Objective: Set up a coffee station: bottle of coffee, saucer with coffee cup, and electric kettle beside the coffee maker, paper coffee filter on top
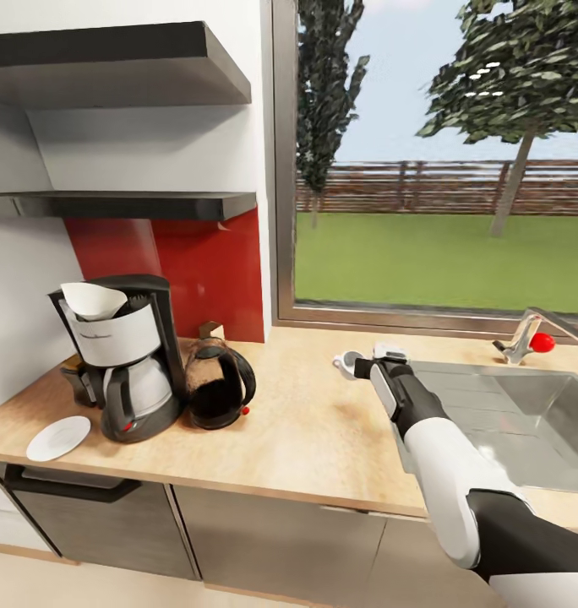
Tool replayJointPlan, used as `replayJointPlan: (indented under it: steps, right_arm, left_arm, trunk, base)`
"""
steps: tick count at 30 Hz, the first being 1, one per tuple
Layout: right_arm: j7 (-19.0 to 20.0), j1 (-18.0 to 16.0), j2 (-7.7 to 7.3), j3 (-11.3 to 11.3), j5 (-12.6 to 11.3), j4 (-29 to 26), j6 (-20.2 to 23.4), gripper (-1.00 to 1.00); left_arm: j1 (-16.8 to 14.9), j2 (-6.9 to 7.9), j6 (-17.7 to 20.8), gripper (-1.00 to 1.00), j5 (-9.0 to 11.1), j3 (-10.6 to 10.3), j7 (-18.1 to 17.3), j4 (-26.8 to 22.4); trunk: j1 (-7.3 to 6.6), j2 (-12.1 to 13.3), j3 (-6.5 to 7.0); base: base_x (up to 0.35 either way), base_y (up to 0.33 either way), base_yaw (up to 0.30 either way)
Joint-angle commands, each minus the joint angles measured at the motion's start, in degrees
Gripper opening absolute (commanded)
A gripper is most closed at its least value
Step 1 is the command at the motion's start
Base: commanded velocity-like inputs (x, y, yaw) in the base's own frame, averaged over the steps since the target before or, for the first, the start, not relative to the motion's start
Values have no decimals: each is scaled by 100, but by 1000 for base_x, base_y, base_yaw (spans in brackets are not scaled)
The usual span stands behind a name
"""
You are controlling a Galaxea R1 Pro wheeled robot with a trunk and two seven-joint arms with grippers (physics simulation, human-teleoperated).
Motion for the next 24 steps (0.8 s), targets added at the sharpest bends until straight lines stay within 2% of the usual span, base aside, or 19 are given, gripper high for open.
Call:
replayJointPlan:
  steps: [1,6,9,11,14,19,24]
  right_arm:
    - [-8,-4,7,-22,-11,-8,25,-100]
    - [11,-1,-5,66,-4,3,28,-100]
    - [71,-1,-21,318,5,15,28,-100]
    - [249,1,-47,603,14,33,28,-100]
    - [551,1,-90,844,32,44,28,-100]
    - [729,2,-174,951,40,40,69,-100]
    - [753,2,-185,966,30,-1,502,-100]
  left_arm:
    - [-10,-13,2,100,-40,24,12,3]
    - [-12,-33,2,100,-46,24,12,6]
    - [-9,-34,2,100,-47,24,12,9]
    - [-10,-35,2,100,-48,24,12,8]
    - [-14,-33,2,100,-48,19,12,4]
    - [-16,-28,2,100,-48,20,12,3]
    - [-16,-33,2,100,-48,21,12,2]
  trunk:
    - [1,-14,-14]
    - [1,-14,-14]
    - [1,-14,-14]
    - [1,-14,-14]
    - [1,-14,-14]
    - [1,-14,-14]
    - [1,-14,-14]
  base:
    - [-293,161,0]
    - [-285,194,0]
    - [-279,216,0]
    - [-278,219,0]
    - [-278,220,0]
    - [-278,220,0]
    - [-168,139,0]
